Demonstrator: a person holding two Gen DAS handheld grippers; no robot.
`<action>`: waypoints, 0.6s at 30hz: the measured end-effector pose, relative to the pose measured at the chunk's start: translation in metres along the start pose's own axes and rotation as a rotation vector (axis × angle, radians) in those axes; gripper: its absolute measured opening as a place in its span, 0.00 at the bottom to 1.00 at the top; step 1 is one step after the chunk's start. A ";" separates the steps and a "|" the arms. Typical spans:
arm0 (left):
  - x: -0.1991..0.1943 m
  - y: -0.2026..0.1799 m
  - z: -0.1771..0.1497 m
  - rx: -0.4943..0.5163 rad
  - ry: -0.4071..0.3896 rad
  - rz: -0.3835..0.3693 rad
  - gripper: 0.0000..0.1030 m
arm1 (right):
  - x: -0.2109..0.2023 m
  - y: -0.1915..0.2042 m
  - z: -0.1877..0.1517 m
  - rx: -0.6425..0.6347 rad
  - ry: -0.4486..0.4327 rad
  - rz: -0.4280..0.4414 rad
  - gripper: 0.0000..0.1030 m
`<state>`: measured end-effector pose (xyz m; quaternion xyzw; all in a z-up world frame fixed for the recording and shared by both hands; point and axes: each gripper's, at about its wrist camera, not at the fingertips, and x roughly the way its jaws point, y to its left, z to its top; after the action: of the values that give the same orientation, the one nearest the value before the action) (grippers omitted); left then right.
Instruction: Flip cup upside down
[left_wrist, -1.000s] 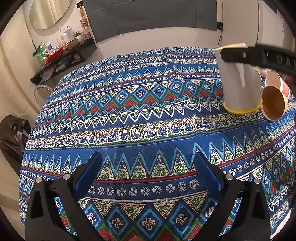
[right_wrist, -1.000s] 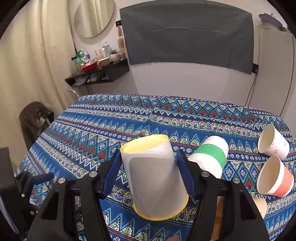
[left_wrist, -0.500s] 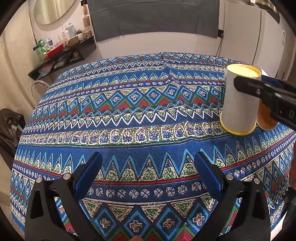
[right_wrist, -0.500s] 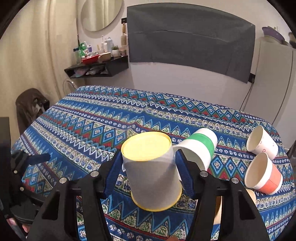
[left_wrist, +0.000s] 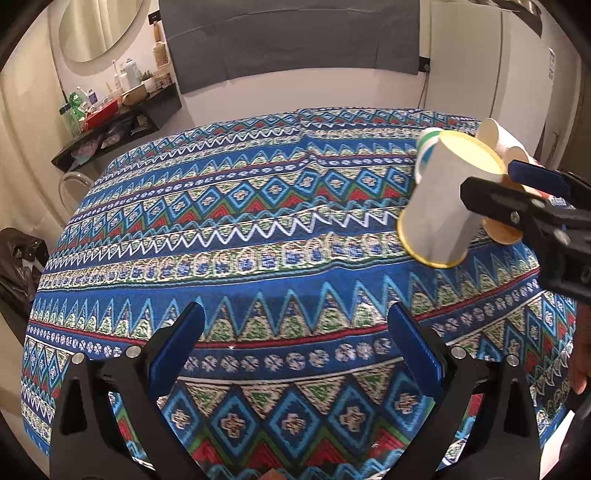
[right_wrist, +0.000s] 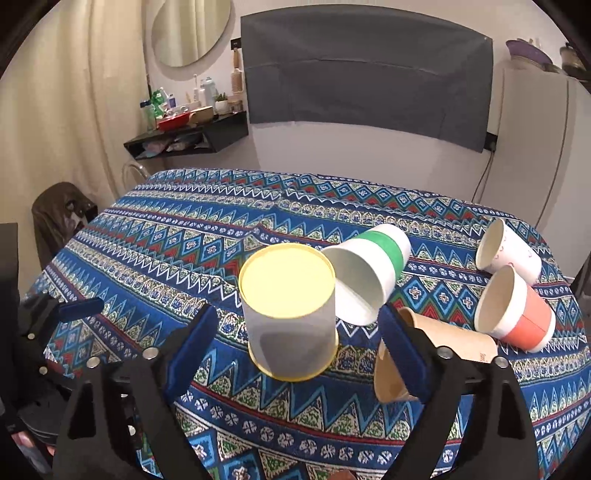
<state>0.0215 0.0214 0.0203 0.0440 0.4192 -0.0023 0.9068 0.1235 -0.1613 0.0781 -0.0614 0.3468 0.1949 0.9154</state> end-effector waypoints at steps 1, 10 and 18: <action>-0.001 -0.002 0.000 -0.001 -0.004 -0.002 0.94 | -0.003 -0.001 -0.003 0.002 -0.004 -0.005 0.83; -0.010 -0.021 -0.015 -0.011 -0.051 -0.021 0.94 | -0.032 -0.016 -0.032 0.035 -0.041 -0.078 0.90; -0.011 -0.036 -0.025 -0.003 -0.068 0.001 0.94 | -0.038 -0.032 -0.061 0.081 -0.032 -0.079 0.91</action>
<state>-0.0057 -0.0129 0.0096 0.0428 0.3880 -0.0026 0.9206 0.0729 -0.2181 0.0568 -0.0349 0.3369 0.1454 0.9296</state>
